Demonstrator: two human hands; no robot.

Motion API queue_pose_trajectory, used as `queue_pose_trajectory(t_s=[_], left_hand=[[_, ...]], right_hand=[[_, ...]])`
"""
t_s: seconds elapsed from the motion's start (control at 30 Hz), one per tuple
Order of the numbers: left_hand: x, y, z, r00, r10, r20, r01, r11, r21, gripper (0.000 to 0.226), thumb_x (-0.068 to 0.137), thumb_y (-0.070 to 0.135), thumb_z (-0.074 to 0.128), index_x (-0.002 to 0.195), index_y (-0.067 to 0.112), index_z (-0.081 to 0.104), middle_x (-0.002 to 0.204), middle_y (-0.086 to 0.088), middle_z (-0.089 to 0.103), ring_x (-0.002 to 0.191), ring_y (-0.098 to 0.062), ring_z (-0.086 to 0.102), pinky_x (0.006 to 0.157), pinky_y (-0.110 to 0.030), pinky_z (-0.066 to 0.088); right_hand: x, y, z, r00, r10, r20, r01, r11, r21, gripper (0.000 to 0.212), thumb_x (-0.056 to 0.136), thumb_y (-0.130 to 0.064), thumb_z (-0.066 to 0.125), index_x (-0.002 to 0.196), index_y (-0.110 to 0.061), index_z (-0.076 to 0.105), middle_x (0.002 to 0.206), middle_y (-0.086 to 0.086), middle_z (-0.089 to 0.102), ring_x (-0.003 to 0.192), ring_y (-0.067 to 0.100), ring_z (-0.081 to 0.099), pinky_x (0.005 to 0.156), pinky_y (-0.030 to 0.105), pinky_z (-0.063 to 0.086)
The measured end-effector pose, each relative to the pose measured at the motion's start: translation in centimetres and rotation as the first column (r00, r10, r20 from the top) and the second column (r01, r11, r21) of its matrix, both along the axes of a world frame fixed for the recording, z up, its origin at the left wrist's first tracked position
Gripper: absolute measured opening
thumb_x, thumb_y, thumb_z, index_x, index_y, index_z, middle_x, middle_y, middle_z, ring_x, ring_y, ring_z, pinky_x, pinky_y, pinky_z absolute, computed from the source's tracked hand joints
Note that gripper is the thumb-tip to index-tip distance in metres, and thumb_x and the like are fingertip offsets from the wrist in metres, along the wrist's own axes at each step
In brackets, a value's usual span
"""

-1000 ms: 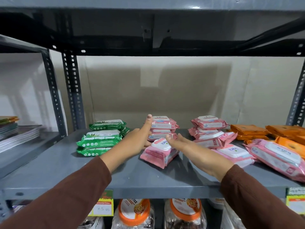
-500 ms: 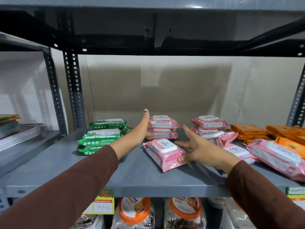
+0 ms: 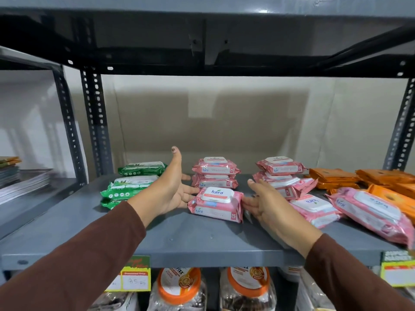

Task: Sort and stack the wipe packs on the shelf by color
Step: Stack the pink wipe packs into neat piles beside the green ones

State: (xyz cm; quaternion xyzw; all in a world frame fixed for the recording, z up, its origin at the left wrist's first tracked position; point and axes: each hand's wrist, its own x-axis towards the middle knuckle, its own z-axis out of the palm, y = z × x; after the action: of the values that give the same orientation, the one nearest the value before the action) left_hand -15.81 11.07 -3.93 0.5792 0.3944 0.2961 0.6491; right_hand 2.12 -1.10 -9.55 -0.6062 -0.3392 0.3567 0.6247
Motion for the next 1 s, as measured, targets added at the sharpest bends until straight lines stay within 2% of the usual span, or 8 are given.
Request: queue_pose_trajectory(t_s=[0.1, 0.2, 0.37, 0.5, 0.67, 0.8, 0.93, 1.0], left_hand=[[0.2, -0.5, 0.1, 0.999, 0.009, 0.033, -0.007, 0.999, -0.051, 0.113, 0.076, 0.087, 0.014, 0.147, -0.001, 0.024, 0.089, -0.026, 0.065, 0.087, -0.041, 0.069, 0.074, -0.048, 0.053], [0.7, -1.0, 0.2, 0.997, 0.029, 0.072, -0.022, 0.995, -0.096, 0.110, 0.079, 0.085, 0.015, 0.145, -0.003, 0.026, 0.085, -0.025, 0.064, 0.084, -0.040, 0.067, 0.072, -0.048, 0.052], [0.7, -1.6, 0.4, 0.993, 0.036, 0.109, -0.018, 0.987, -0.157, 0.109, 0.082, 0.083, 0.015, 0.145, -0.004, 0.027, 0.130, -0.032, 0.053, 0.107, -0.045, 0.061, 0.081, -0.051, 0.048], [0.4, -1.9, 0.5, 0.989, 0.061, 0.132, -0.040, 0.987, -0.157, 0.110, 0.081, 0.083, 0.016, 0.147, -0.005, 0.024, 0.130, -0.030, 0.052, 0.099, -0.041, 0.063, 0.074, -0.051, 0.049], [0.2, -3.4, 0.9, 0.995, -0.007, 0.095, 0.011, 0.999, -0.046, 0.094, 0.091, 0.072, 0.014, 0.147, -0.001, 0.029, 0.126, -0.012, 0.055, 0.112, -0.035, 0.059, 0.075, -0.039, 0.046], [0.2, -5.0, 0.6, 0.999, 0.002, 0.034, -0.013, 0.945, 0.327, 0.056, 0.099, 0.058, 0.024, 0.127, 0.019, 0.054, 0.111, 0.014, 0.057, 0.096, 0.005, 0.057, 0.066, -0.009, 0.044], [0.4, -5.8, -1.1, 0.991, -0.116, -0.068, 0.134, 0.840, 0.526, 0.027, 0.095, 0.039, 0.056, 0.118, 0.024, 0.061, 0.116, 0.008, 0.067, 0.098, 0.003, 0.062, 0.081, -0.005, 0.044], [1.1, -7.1, -2.6, 0.952, -0.203, -0.230, 0.303, 0.739, 0.602, 0.036, 0.090, 0.042, 0.063, 0.124, 0.033, 0.057, 0.130, 0.015, 0.059, 0.114, 0.004, 0.054, 0.093, -0.008, 0.039]], right_hand=[[-0.4, 1.0, 0.9, 0.980, 0.050, -0.190, -0.044, 0.998, 0.037, 0.066, 0.096, -0.049, 0.049, 0.154, -0.023, 0.027, 0.116, 0.015, 0.074, 0.108, 0.029, 0.071, 0.106, 0.041, 0.045], [-1.6, 1.0, 2.2, 0.964, 0.041, -0.263, -0.016, 0.995, 0.094, 0.019, 0.104, -0.038, 0.041, 0.108, -0.026, 0.056, 0.117, 0.024, 0.071, 0.108, 0.039, 0.069, 0.097, 0.048, 0.052], [-2.6, 0.5, 3.3, 0.926, 0.101, -0.364, -0.076, 0.994, 0.080, 0.022, 0.105, -0.040, 0.036, 0.088, -0.034, 0.048, 0.124, 0.028, 0.067, 0.116, 0.043, 0.064, 0.103, 0.051, 0.048], [-2.8, 0.1, 3.4, 0.934, 0.109, -0.340, -0.089, 0.993, 0.075, 0.026, 0.107, -0.037, 0.034, 0.086, -0.033, 0.050, 0.127, 0.025, 0.065, 0.120, 0.041, 0.062, 0.101, 0.049, 0.048], [-3.0, -0.6, 3.6, 0.972, 0.144, -0.185, -0.129, 0.987, 0.093, 0.032, 0.107, -0.039, 0.033, 0.084, -0.033, 0.055, 0.115, 0.008, 0.073, 0.111, 0.025, 0.066, 0.098, 0.039, 0.049], [-1.5, -3.3, 4.8, 0.975, 0.091, 0.202, -0.107, 0.992, 0.068, 0.021, 0.100, -0.046, 0.047, 0.094, -0.041, 0.066, 0.086, -0.024, 0.076, 0.104, -0.004, 0.063, 0.110, 0.034, 0.038], [1.7, -7.7, 6.7, 0.861, -0.084, 0.502, 0.026, 0.992, 0.121, 0.021, 0.092, -0.028, 0.069, 0.112, -0.028, 0.072, 0.108, -0.002, 0.078, 0.095, 0.018, 0.073, 0.096, 0.049, 0.055], [4.2, -9.4, 7.9, 0.812, -0.168, 0.560, 0.117, 0.985, 0.126, 0.024, 0.089, -0.018, 0.072, 0.113, -0.022, 0.070, 0.103, 0.005, 0.079, 0.081, 0.016, 0.075, 0.087, 0.040, 0.057]])
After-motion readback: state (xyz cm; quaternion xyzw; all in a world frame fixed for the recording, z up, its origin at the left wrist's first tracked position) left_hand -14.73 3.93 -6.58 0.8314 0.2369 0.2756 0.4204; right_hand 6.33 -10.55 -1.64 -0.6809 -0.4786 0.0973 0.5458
